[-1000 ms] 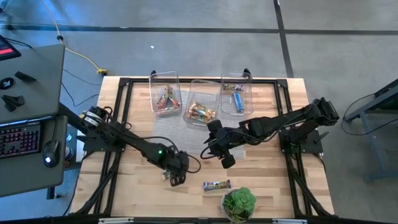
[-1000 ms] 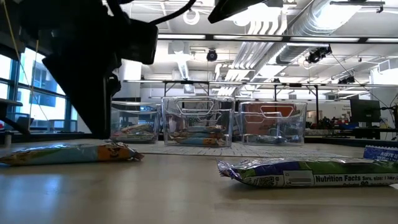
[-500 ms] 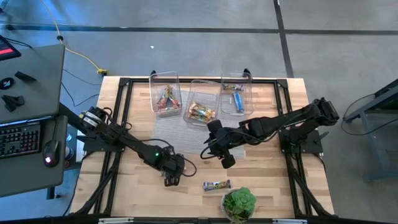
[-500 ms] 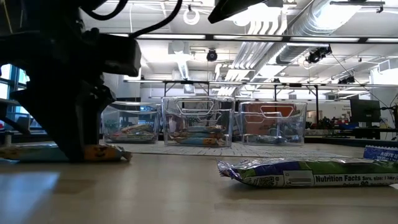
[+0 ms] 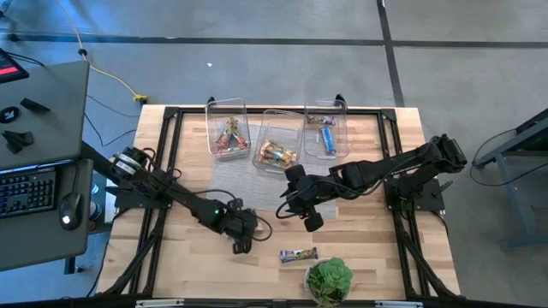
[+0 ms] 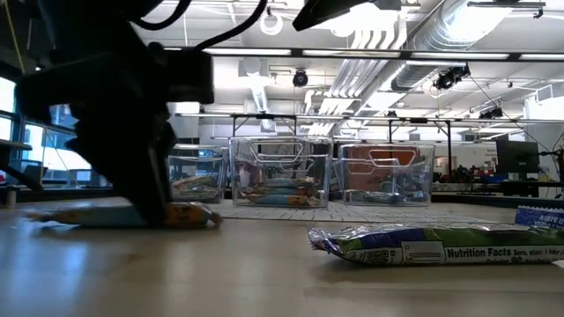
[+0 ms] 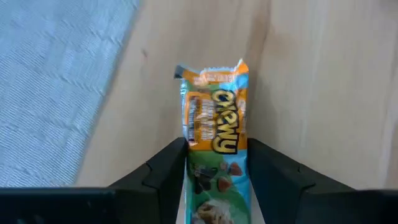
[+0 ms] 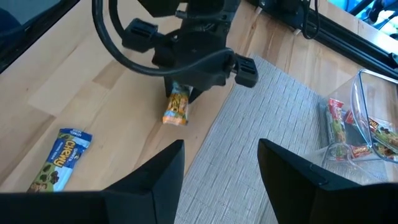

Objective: Pick and place Granola Bars by type
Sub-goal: Put the orange granola bar into the middle transparent bin

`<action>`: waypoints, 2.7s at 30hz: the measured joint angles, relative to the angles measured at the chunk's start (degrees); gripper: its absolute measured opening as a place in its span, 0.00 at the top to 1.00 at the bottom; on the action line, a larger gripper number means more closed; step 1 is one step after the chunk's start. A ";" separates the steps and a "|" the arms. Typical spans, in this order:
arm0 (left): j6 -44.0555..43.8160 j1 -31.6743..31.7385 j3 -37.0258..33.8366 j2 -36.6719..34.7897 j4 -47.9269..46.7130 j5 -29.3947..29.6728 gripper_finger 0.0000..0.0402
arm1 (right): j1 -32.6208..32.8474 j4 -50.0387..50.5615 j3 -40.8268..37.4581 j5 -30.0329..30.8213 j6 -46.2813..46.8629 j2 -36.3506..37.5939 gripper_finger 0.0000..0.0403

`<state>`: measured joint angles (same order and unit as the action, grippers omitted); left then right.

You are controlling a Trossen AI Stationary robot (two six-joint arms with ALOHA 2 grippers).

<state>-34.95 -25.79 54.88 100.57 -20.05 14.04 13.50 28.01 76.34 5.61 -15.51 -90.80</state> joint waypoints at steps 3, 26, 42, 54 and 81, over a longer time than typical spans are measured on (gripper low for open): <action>0.01 0.01 1.07 0.00 0.15 1.97 0.64 | 0.00 -0.05 0.00 0.00 0.06 0.00 0.53; 5.14 9.03 6.28 -0.13 -1.22 -11.48 0.77 | 3.26 13.87 0.02 0.16 15.26 7.65 0.53; 4.80 8.83 6.24 -0.15 -7.63 -10.16 0.42 | 4.31 13.09 -2.43 0.27 15.20 7.65 0.53; 7.72 5.80 5.61 4.06 -4.75 -9.95 0.42 | 4.28 4.96 -9.57 0.26 15.48 7.63 0.53; 2.96 5.89 5.54 6.34 -4.35 -4.28 0.55 | 3.34 -29.58 -30.50 2.90 16.89 4.09 0.53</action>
<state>-31.99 -19.90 60.42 106.91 -24.40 9.76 16.84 -1.57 45.83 8.51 1.38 -86.72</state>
